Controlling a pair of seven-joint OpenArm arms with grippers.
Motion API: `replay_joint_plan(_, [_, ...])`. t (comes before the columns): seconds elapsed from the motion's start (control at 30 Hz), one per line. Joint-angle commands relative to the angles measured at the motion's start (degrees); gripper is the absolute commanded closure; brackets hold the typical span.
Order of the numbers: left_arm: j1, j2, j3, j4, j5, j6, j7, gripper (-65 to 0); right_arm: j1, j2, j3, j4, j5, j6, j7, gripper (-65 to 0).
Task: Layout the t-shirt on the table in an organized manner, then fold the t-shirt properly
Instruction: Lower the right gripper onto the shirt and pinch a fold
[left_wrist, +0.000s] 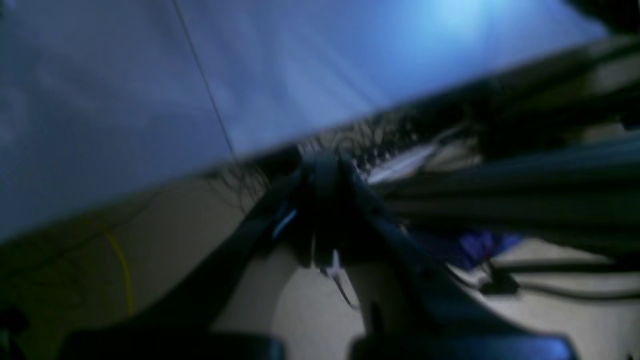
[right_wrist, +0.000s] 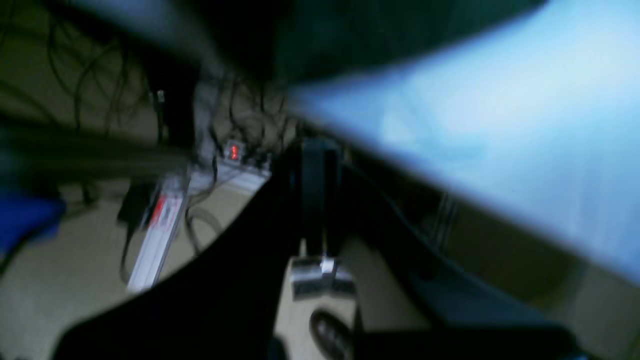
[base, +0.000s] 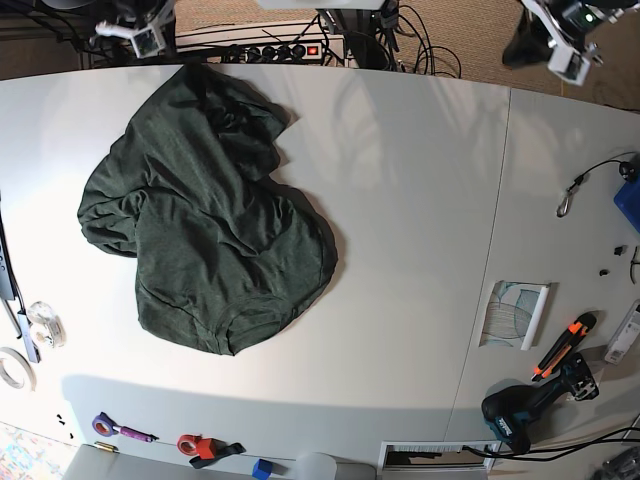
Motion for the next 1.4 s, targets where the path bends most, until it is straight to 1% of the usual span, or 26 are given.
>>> replay_joint_plan(0.0, [-0.5,0.1,-0.4,0.8,-0.8,-0.2,-1.1,0.0,0.0,0.3,0.9,2.1,-1.1,-0.4,2.1,0.0])
replay_joint_plan(0.13, [-5.1,3.1,-0.4,0.8,-0.8,-0.3,-1.1,0.0,4.2,-0.3,1.9,4.8,-7.0,-0.4,4.2,0.0])
replay_joint_plan(0.2, [-7.3,4.5,-0.4,0.8,-0.9,-0.3,-1.2,0.0,7.7,-0.5,1.9,4.8,-8.6,-0.4,6.1,0.0])
replay_joint_plan(0.27, [-9.6,5.4,-0.4,0.7,-0.9,-0.5,-1.2,0.0,11.9,-1.5,1.9,4.8,-9.3,-0.4,7.0,0.0])
replay_joint_plan(0.4, [-13.7,6.2,-0.4,0.5,-0.9,-4.6,-1.2,0.0,21.4,-5.9,1.9,4.7,-9.4,-0.4,7.1,0.0])
replay_joint_plan(0.5, [-15.9,6.2,-0.4,0.5,-0.9,-5.4,-1.2,0.0,28.4,-9.7,1.4,4.6,-9.5,-0.2,6.3,0.0])
replay_joint_plan(0.53, [-16.5,6.2,-0.4,0.5,-0.8,-5.4,-1.2,0.0,30.9,-10.8,0.8,4.6,-9.7,0.1,4.5,0.0])
replay_joint_plan(0.6, [-17.4,6.2,-0.4,0.5,-0.8,-5.4,-1.2,0.0,35.9,-12.9,-1.3,4.6,-12.1,2.1,-0.7,0.0])
replay_joint_plan(0.63, [-17.8,6.2,-0.4,0.5,-0.8,-5.3,-1.2,0.0,38.1,-14.0,-2.8,4.2,-13.5,3.2,-2.3,-4.5])
replay_joint_plan(0.67, [-18.2,6.2,-0.4,0.4,-0.8,-5.3,-1.2,0.0,40.1,-15.0,-4.5,3.5,-14.9,4.3,-2.8,-12.6])
replay_joint_plan(0.7, [-18.3,6.1,-0.4,0.4,-0.8,-5.2,-1.2,0.0,41.9,-16.0,-6.5,2.6,-16.7,4.8,-2.8,-19.1])
replay_joint_plan(0.73, [-18.8,6.2,-0.4,0.4,-0.8,-5.2,-1.1,0.0,43.5,-17.3,-8.6,1.3,-18.6,4.8,-2.7,-24.0])
replay_joint_plan(0.77, [-19.0,6.2,-0.4,0.4,-0.8,-5.2,-1.1,0.0,45.2,-18.6,-10.7,-0.4,-20.4,4.8,-2.9,-27.0])
replay_joint_plan(0.8, [-19.1,6.2,-0.4,0.4,-0.9,-5.2,-1.2,0.0,46.8,-19.9,-12.8,-2.5,-22.2,4.7,-2.9,-28.6])
replay_joint_plan(0.9, [-19.1,6.2,-0.4,0.4,-0.8,-5.2,-1.2,0.0,52.5,-23.6,-18.3,-11.3,-26.5,4.5,-3.3,-29.0])
replay_joint_plan(0.97, [-19.1,6.2,-0.4,0.4,-0.8,-5.2,-1.2,0.0,57.0,-26.4,-20.9,-18.0,-28.6,2.8,-4.7,-29.2])
replay_joint_plan(1.07, [-19.1,6.2,-0.4,0.4,-0.8,-5.2,-1.1,0.0,63.6,-30.8,-22.5,-25.9,-30.6,0.8,-8.7,-34.3])
replay_joint_plan(1.13, [-19.1,6.2,-0.4,0.4,-0.8,-5.2,-1.2,0.0,67.1,-33.6,-22.5,-28.7,-30.9,-0.1,-13.6,-35.1])
replay_joint_plan(1.27, [-19.1,6.2,-0.3,0.4,-0.8,-5.4,-1.2,0.0,71.6,-33.7,-23.6,-29.4,-31.8,-2.2,-22.0,-35.2])
replay_joint_plan(1.33, [-19.1,6.2,-0.3,0.4,-0.8,-5.4,-1.1,0.0,72.5,-33.7,-23.4,-29.5,-31.7,-2.4,-24.0,-35.2])
replay_joint_plan(1.37, [-19.1,6.2,-0.3,0.4,-0.8,-5.4,-1.2,0.0,72.5,-33.7,-23.2,-29.5,-31.7,-2.4,-24.0,-35.2])
